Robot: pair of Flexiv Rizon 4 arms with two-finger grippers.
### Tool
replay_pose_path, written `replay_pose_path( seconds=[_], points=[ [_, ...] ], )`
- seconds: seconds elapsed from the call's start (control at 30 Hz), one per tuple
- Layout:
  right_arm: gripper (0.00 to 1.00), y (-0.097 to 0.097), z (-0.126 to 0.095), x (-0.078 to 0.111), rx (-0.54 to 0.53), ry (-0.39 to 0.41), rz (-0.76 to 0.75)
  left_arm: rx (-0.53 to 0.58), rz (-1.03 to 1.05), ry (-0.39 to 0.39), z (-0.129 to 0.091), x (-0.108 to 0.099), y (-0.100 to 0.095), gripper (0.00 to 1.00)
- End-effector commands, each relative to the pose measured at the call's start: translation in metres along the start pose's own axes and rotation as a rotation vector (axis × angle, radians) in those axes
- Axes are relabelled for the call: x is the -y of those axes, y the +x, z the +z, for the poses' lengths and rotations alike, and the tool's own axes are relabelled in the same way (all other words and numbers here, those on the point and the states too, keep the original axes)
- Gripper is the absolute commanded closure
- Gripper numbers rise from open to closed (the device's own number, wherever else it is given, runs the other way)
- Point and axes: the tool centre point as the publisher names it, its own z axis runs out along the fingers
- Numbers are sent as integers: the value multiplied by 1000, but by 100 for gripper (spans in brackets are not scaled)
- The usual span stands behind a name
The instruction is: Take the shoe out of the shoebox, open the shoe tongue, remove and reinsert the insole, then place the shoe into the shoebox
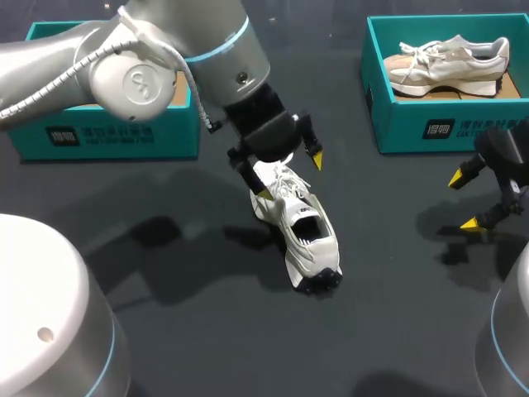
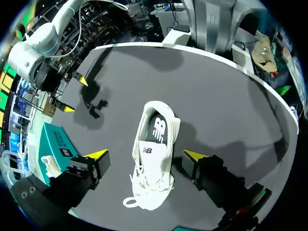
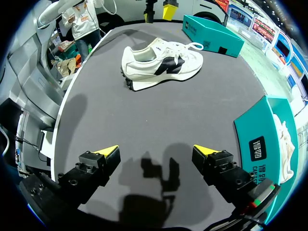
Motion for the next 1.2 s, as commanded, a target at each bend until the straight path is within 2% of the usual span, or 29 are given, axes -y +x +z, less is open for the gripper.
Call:
replay_pose_path(
  seconds=[0.03, 0.07, 0.43, 0.5, 0.6, 0.63, 0.67, 0.7, 1.0, 1.07, 1.13, 1.2],
  points=[
    [0, 1, 0, 0, 1, 2, 0, -142, -472, -151, -13, 20, -12, 0],
    [0, 1, 0, 0, 1, 2, 0, -12, -538, -305, -16, 24, -9, 0],
    [0, 1, 0, 0, 1, 2, 0, -12, -538, -305, -16, 24, -9, 0],
    [0, 1, 0, 0, 1, 2, 0, -80, -590, -255, -9, 32, -7, 0],
    [0, 1, 0, 0, 1, 2, 0, -139, -755, -303, 5, 53, -2, 0],
    [0, 1, 0, 0, 1, 2, 0, -144, -841, -342, 9, 59, -1, 0],
    [0, 1, 0, 0, 1, 2, 0, -104, -899, -393, 11, 64, 0, 0],
    [0, 1, 0, 0, 1, 2, 0, -64, -941, -480, 12, 67, -1, 0],
    [0, 1, 0, 0, 1, 2, 0, -64, -941, -480, 12, 67, -1, 0],
    [0, 1, 0, 0, 1, 2, 0, -114, -975, -437, 18, 68, 2, 0],
    [0, 1, 0, 0, 1, 2, 0, -103, -1050, -453, 26, 70, 4, 0],
    [0, 1, 0, 0, 1, 2, 0, -146, -1133, -439, 34, 71, 7, 0]
  ],
)
